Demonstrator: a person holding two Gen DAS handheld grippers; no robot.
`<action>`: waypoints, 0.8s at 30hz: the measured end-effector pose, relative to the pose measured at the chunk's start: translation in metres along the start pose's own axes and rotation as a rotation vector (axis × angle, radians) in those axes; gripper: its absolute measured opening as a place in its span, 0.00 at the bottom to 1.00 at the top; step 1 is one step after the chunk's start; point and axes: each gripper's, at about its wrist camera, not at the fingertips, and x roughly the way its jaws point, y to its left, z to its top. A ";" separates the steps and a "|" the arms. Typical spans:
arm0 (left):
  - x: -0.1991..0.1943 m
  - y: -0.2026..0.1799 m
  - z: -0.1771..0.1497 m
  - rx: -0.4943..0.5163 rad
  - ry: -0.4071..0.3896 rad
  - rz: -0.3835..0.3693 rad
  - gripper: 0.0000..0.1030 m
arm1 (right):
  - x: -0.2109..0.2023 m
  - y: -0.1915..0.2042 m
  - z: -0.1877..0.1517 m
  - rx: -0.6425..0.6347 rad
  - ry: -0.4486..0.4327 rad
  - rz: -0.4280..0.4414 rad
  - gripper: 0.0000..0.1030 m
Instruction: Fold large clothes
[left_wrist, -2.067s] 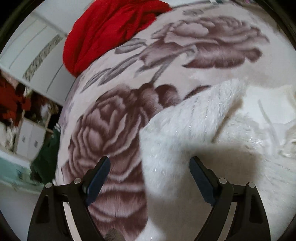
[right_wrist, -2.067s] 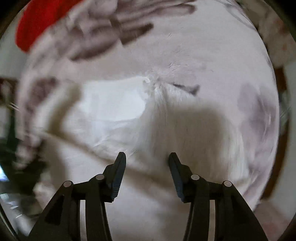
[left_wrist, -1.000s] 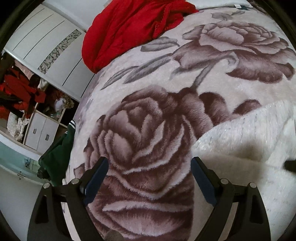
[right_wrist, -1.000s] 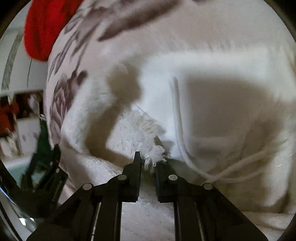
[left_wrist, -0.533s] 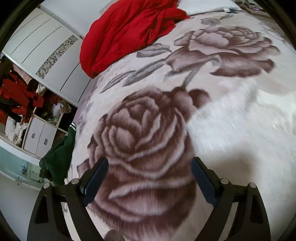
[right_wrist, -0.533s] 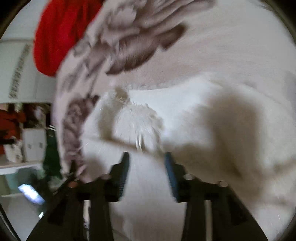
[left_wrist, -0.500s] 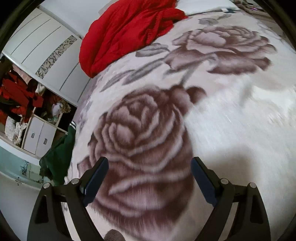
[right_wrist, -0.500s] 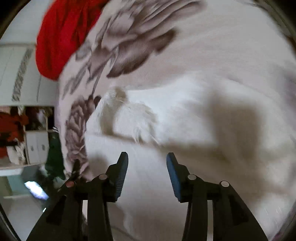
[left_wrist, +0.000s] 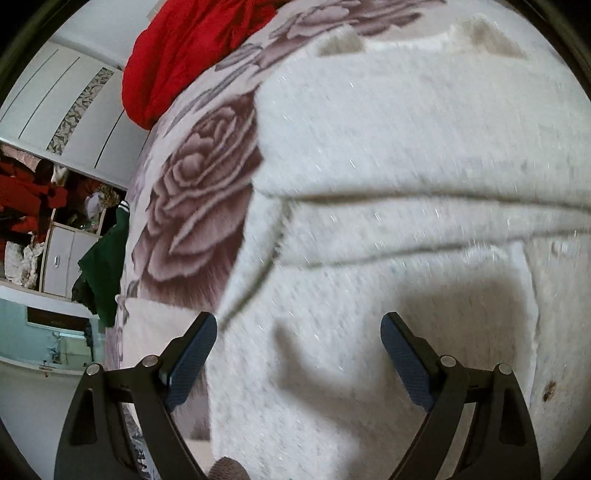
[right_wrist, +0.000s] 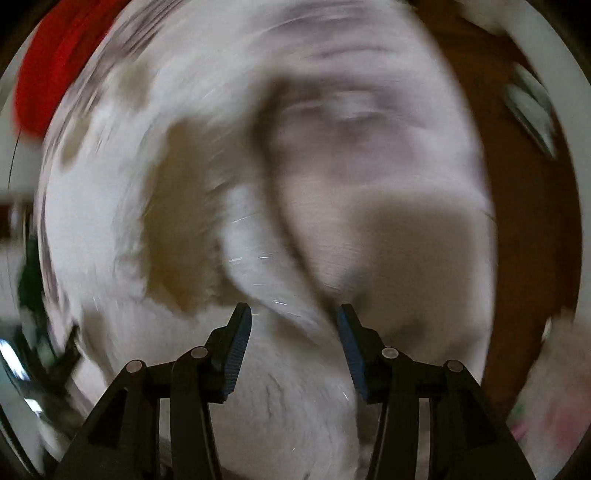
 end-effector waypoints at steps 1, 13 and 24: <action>0.000 -0.004 -0.001 0.004 -0.002 0.008 0.88 | 0.007 0.011 0.005 -0.060 0.004 -0.043 0.49; 0.009 -0.010 0.002 0.010 -0.016 0.041 0.88 | -0.006 -0.021 0.032 0.167 -0.242 -0.011 0.28; 0.000 0.006 -0.004 -0.043 -0.041 -0.020 0.88 | -0.015 -0.043 -0.002 0.294 -0.179 -0.061 0.37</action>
